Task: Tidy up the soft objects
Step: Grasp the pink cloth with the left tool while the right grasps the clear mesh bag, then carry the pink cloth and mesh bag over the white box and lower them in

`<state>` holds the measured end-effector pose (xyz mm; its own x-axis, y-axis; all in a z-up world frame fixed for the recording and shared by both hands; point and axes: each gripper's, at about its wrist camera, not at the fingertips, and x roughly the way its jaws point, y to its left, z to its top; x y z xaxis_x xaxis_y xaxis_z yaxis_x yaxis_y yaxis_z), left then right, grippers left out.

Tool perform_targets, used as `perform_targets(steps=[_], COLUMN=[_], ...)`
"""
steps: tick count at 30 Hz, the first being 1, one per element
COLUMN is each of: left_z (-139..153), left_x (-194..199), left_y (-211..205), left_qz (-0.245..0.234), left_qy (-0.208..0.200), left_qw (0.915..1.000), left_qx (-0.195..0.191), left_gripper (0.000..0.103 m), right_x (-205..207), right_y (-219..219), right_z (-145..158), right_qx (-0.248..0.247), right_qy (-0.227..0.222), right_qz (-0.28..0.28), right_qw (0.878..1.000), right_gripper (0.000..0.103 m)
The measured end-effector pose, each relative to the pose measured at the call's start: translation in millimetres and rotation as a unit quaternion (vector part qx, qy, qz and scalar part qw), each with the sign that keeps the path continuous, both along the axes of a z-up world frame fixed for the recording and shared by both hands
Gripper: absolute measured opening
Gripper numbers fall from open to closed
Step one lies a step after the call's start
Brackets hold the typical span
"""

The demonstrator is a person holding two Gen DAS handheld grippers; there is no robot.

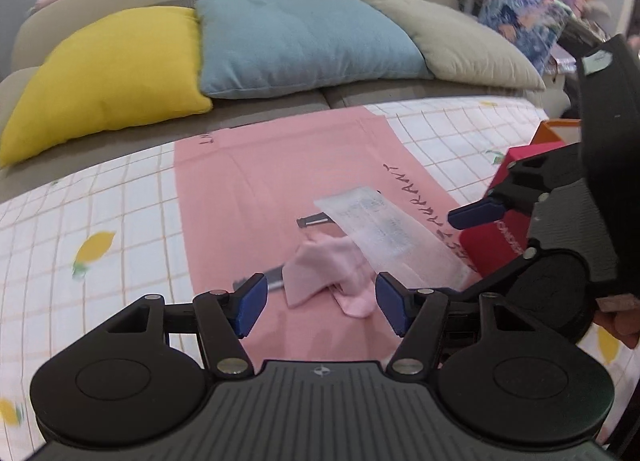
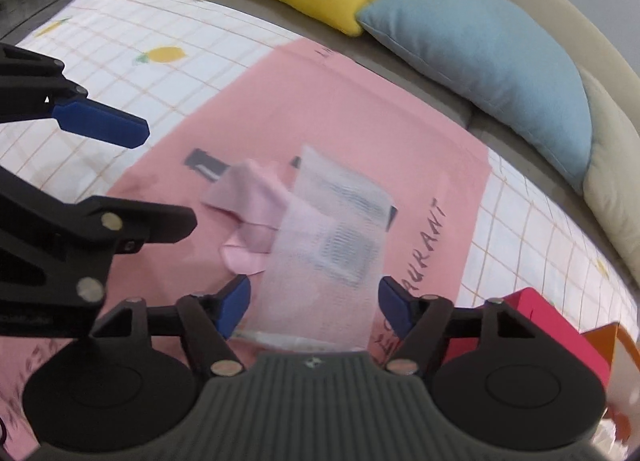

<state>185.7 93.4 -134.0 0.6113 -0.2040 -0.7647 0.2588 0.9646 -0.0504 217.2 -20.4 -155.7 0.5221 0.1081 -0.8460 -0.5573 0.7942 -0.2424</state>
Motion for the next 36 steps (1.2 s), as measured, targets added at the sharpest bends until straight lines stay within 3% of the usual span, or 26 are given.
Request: perform_targets(steps=[5, 10, 15, 20, 22, 23, 25, 29, 36], left_z=[-15.9, -36.3, -46.7, -56.4, -57.3, -57.1, -56.0, -49.9, -30.4], left_x=[29.5, 52.5, 59.1, 62.9, 60.7, 59.0, 54.5, 41.4, 10.9], left_y=[4.9, 8.7, 9.2, 5.0, 5.9, 6.4, 6.9, 8.9, 12.5], left_qz=[-0.041, -0.041, -0.028, -0.012, -0.007, -0.004, 0.005, 0.036, 0.101], left_qy=[0.025, 0.053, 0.064, 0.088, 0.089, 0.089, 0.087, 0.081, 0.066], left_qw=[0.9982, 0.9965, 0.9950, 0.9932, 0.9926, 0.9924, 0.9925, 0.9933, 0.9915], left_qx=[-0.035, -0.049, -0.071, -0.075, -0.083, -0.086, -0.086, -0.073, -0.050], left_gripper=[0.078, 0.078, 0.068, 0.031, 0.020, 0.013, 0.009, 0.007, 0.007], right_x=[13.1, 26.8, 37.7, 41.1, 38.8, 37.6, 36.2, 35.8, 23.8], right_y=[1.0, -1.0, -3.3, -8.9, -7.8, -7.8, -8.6, -12.9, -14.4], right_z=[-9.8, -16.4, -26.4, -34.8, -33.9, -32.9, -31.2, -29.8, -17.0], right_qx=[0.013, 0.031, 0.047, 0.080, 0.080, 0.081, 0.080, 0.088, 0.118], right_qy=[0.020, 0.042, 0.067, 0.097, 0.094, 0.092, 0.090, 0.085, 0.076], right_qz=[-0.023, -0.057, -0.089, -0.121, -0.118, -0.114, -0.109, -0.117, -0.115], right_qw=[0.999, 0.997, 0.993, 0.985, 0.985, 0.986, 0.987, 0.986, 0.983], right_gripper=[0.071, 0.071, 0.070, 0.069, 0.061, 0.052, 0.043, 0.001, 0.000])
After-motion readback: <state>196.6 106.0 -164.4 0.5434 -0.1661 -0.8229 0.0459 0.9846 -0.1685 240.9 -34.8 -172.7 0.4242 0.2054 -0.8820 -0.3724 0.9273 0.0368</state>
